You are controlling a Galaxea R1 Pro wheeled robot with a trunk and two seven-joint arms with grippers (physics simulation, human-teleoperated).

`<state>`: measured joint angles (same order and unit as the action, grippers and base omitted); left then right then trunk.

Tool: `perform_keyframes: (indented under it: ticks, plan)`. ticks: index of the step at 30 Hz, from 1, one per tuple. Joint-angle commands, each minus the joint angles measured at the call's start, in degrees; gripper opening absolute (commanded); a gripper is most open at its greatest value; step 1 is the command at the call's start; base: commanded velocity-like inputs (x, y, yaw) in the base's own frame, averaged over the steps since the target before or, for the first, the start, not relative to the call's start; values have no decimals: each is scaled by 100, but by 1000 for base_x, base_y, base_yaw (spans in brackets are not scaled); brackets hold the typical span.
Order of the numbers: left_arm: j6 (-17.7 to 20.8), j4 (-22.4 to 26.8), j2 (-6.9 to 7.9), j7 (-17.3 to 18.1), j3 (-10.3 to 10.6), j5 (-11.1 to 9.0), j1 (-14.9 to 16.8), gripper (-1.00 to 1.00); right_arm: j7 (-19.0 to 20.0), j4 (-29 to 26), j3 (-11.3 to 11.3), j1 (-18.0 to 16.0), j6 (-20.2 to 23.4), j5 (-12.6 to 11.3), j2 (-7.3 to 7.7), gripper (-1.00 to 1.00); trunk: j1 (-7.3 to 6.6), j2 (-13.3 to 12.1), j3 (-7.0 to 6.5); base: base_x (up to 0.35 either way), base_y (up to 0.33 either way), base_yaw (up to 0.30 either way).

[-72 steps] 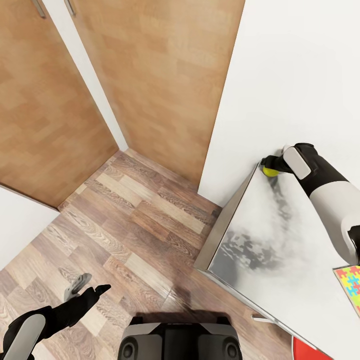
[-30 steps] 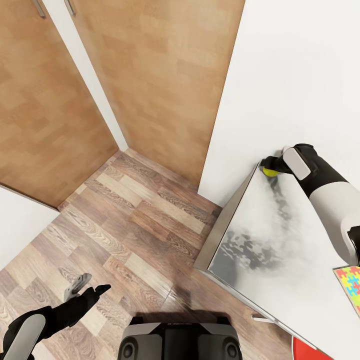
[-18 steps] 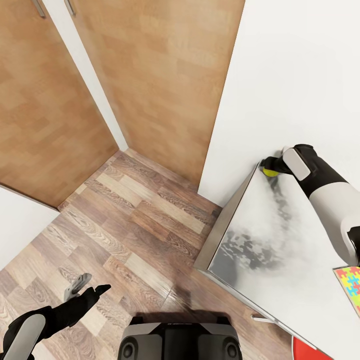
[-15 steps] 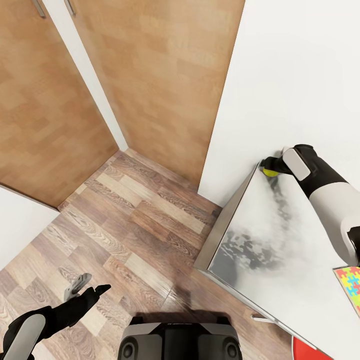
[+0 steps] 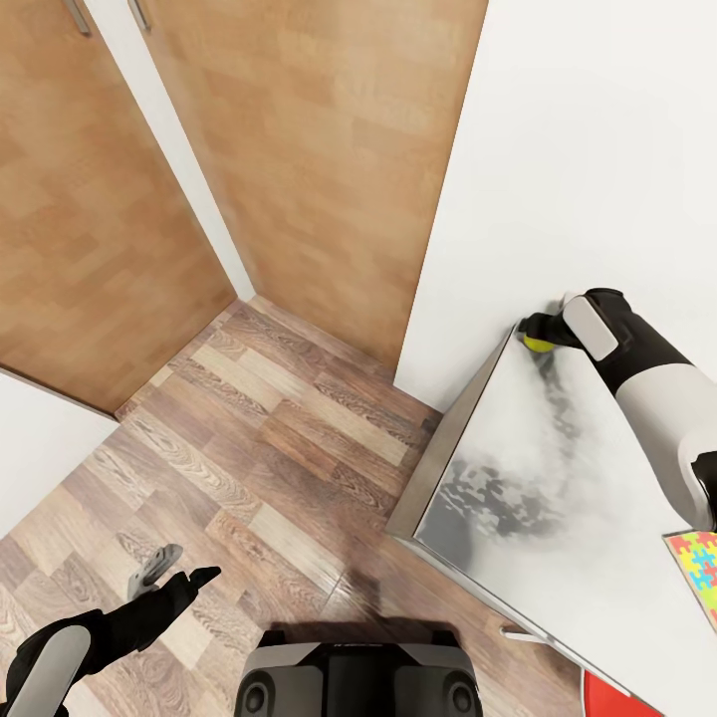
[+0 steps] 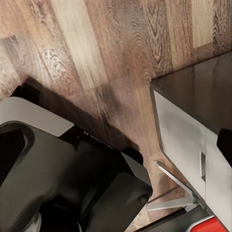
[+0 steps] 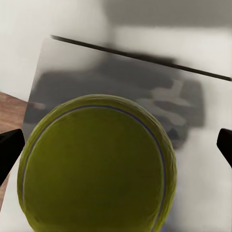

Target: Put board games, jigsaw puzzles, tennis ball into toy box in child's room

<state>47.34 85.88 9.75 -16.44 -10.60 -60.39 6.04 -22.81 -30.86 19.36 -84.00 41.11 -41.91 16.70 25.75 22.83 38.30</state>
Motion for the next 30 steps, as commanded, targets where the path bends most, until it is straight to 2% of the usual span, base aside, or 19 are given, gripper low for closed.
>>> perform_keyframes:
  ticks: [1,4,5,30]
  plan:
    - [21,7,0,-53,-3,-60,3,100,-49,-8,46,-5,11,-60,8,100,3,9,8,0,0,0]
    - [21,7,0,-53,-3,-60,3,100,-49,-8,46,1,11,-61,7,100,3,9,8,0,0,0]
    - [21,7,0,-53,-3,-60,3,100,-49,-8,47,4,11,-62,7,-100,3,9,8,0,0,0]
    - [21,7,-9,-41,-3,79,3,100,-44,-24,10,8,14,-46,39,-100,3,9,8,0,0,0]
